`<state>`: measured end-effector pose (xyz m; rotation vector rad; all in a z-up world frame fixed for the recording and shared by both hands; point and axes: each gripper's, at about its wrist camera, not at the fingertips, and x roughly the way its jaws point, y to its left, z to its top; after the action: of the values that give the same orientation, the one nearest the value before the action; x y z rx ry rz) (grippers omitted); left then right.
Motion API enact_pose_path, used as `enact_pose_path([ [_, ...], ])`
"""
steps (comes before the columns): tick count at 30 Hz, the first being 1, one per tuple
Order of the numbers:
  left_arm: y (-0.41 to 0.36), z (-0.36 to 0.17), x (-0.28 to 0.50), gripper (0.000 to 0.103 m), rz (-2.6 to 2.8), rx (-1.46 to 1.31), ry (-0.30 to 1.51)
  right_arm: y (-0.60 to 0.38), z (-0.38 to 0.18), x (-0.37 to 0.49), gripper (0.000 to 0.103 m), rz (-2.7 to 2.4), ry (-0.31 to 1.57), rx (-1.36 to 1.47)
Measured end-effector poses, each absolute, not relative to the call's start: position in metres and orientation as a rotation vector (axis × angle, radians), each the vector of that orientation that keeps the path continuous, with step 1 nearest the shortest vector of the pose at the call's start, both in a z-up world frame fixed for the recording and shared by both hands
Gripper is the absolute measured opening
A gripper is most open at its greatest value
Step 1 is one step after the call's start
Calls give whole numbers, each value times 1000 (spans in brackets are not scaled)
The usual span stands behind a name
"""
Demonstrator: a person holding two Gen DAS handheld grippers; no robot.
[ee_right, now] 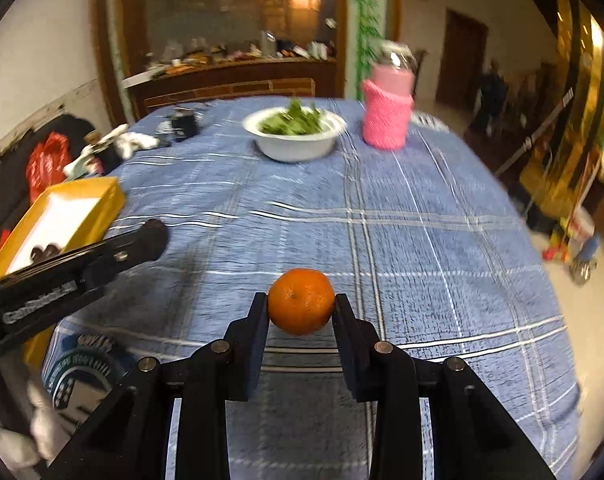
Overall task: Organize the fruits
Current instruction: 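Lift the held plum and orange high above the table with both grippers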
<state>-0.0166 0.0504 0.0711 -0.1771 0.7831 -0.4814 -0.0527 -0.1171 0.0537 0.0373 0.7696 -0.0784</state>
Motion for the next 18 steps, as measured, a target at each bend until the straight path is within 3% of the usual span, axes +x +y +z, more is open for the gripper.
enact_pose_path([
  [8, 158, 143, -82, 24, -262, -201, 573, -69, 91, -89, 35, 35, 656, -10],
  [18, 233, 230, -166, 24, -349, -218, 329, -120, 193, -153, 35, -13, 502, 94],
])
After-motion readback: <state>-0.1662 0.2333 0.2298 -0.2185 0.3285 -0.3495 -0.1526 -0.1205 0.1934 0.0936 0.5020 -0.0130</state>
